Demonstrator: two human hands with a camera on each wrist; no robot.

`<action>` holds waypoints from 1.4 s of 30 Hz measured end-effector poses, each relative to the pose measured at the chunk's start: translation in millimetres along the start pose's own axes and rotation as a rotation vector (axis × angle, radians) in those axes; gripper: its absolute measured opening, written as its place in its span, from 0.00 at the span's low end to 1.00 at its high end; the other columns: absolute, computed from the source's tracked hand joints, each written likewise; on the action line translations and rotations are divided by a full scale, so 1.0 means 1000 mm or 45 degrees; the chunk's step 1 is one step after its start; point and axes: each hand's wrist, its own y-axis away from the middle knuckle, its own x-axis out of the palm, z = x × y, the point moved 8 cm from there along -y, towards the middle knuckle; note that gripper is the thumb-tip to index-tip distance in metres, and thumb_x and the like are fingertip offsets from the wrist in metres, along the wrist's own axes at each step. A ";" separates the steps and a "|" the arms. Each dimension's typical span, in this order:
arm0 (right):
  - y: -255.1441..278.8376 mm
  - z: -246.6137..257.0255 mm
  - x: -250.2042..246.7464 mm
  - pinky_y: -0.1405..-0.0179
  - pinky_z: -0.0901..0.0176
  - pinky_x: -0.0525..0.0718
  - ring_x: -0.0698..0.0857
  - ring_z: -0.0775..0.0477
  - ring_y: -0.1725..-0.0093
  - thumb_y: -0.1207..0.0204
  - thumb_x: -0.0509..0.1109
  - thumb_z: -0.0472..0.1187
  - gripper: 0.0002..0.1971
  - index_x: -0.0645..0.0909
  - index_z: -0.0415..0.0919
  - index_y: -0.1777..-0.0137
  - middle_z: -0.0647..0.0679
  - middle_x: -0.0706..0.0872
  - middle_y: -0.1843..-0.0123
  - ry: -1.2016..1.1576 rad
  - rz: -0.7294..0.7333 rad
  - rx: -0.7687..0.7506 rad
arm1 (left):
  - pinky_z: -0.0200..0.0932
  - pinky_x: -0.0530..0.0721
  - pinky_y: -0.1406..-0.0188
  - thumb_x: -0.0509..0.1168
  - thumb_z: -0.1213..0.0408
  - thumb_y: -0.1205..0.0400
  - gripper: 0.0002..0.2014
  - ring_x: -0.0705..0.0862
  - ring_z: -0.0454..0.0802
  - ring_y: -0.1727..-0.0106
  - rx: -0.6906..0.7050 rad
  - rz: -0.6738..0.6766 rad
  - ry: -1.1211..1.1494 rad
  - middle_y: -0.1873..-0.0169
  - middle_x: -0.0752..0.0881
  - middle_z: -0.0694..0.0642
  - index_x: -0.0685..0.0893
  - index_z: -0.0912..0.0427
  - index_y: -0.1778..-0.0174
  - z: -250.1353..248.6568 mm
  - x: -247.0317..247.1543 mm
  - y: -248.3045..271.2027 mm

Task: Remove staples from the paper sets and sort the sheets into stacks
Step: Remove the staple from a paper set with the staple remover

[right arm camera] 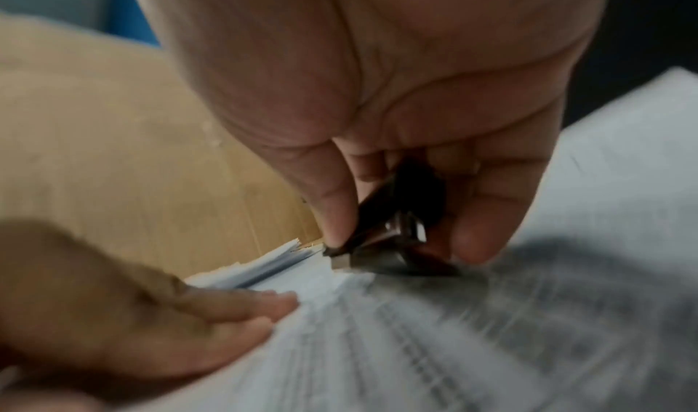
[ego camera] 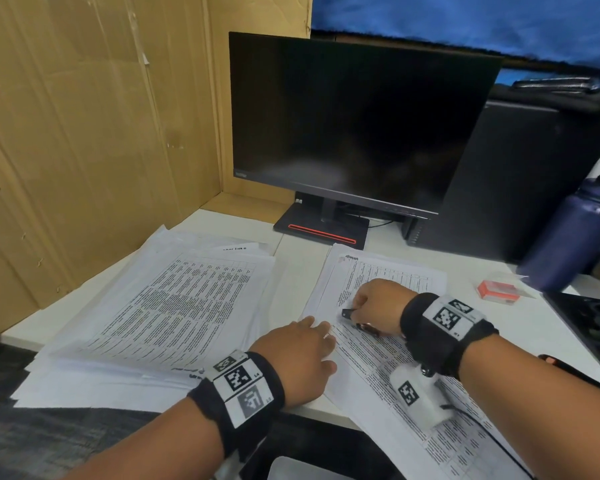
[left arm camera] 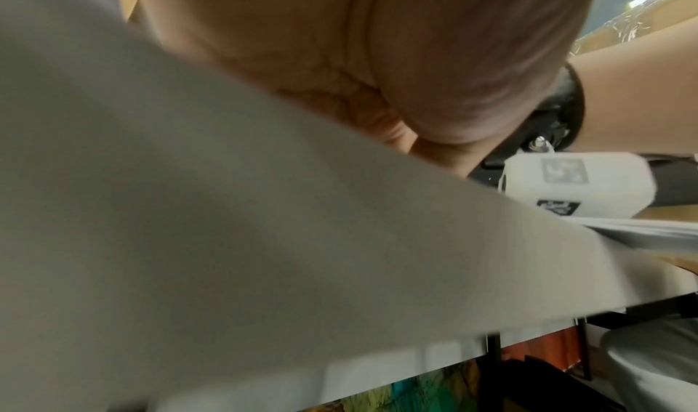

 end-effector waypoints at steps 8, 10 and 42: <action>0.017 0.004 -0.024 0.34 0.45 0.79 0.78 0.46 0.44 0.24 0.67 0.42 0.11 0.78 0.51 0.42 0.51 0.80 0.44 0.733 -0.295 -0.159 | 0.53 0.55 0.10 0.49 0.50 0.07 0.28 0.47 0.50 0.08 -0.002 -0.002 0.028 0.09 0.51 0.48 0.59 0.52 0.10 0.002 0.004 -0.002; 0.022 0.022 -0.009 0.40 0.49 0.84 0.81 0.49 0.48 0.23 0.65 0.38 0.08 0.77 0.49 0.46 0.52 0.81 0.48 0.677 -0.284 -0.306 | 0.52 0.54 0.10 0.50 0.50 0.08 0.27 0.47 0.50 0.08 -0.002 -0.032 0.056 0.09 0.52 0.47 0.61 0.52 0.11 0.003 0.004 -0.001; -0.002 0.050 0.037 0.75 0.62 0.70 0.84 0.46 0.58 0.15 0.62 0.42 0.14 0.82 0.35 0.38 0.45 0.88 0.51 0.959 0.069 -0.325 | 0.48 0.50 0.11 0.52 0.52 0.08 0.27 0.49 0.49 0.09 0.002 -0.165 0.225 0.10 0.54 0.42 0.62 0.46 0.11 0.003 0.004 0.005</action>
